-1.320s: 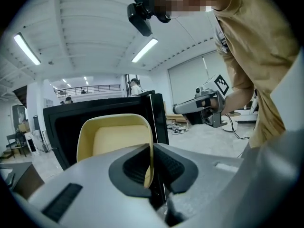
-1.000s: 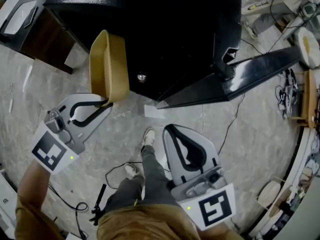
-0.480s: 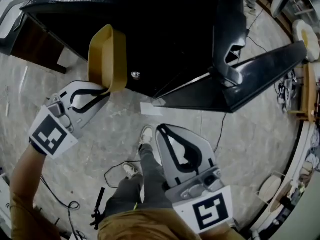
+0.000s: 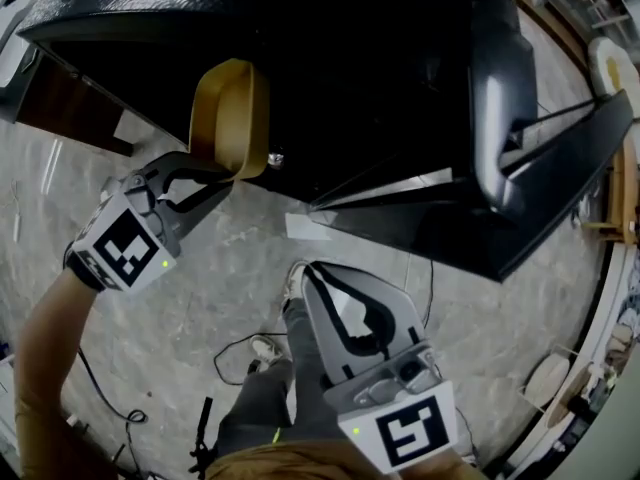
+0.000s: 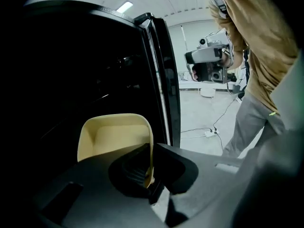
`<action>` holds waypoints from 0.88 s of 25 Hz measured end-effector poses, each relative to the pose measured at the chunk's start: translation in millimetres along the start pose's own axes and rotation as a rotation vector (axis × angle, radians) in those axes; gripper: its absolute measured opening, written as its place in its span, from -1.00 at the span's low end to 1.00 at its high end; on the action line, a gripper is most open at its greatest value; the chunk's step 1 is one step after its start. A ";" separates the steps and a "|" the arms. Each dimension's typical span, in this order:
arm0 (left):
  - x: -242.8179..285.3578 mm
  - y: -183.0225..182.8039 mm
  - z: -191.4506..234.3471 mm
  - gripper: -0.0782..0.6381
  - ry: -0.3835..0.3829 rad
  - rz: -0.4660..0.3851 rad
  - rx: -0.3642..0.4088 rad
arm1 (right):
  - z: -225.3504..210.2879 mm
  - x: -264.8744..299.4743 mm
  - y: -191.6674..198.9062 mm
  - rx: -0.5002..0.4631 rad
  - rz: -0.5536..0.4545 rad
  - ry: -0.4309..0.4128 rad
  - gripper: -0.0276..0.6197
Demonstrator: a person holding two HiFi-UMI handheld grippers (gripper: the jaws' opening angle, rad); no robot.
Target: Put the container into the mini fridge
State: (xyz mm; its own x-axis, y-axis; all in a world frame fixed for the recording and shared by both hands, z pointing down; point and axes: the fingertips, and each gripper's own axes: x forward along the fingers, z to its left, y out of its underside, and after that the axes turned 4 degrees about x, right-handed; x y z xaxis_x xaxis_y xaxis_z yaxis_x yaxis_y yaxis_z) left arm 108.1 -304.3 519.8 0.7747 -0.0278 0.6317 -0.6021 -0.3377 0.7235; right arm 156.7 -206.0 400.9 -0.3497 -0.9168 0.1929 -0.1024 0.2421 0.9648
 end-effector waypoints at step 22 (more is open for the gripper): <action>44.6 63.8 21.8 -0.74 0.098 0.228 0.168 | 2.2 20.7 25.6 0.014 0.041 -0.023 -0.91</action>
State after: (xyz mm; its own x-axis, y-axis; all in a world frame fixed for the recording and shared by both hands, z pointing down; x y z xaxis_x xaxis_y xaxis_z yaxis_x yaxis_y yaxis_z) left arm 108.5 -347.6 588.0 0.5961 -0.0321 0.8023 -0.7114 -0.4845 0.5091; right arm 144.8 -218.1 429.1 -0.3748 -0.8987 0.2277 -0.1003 0.2834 0.9537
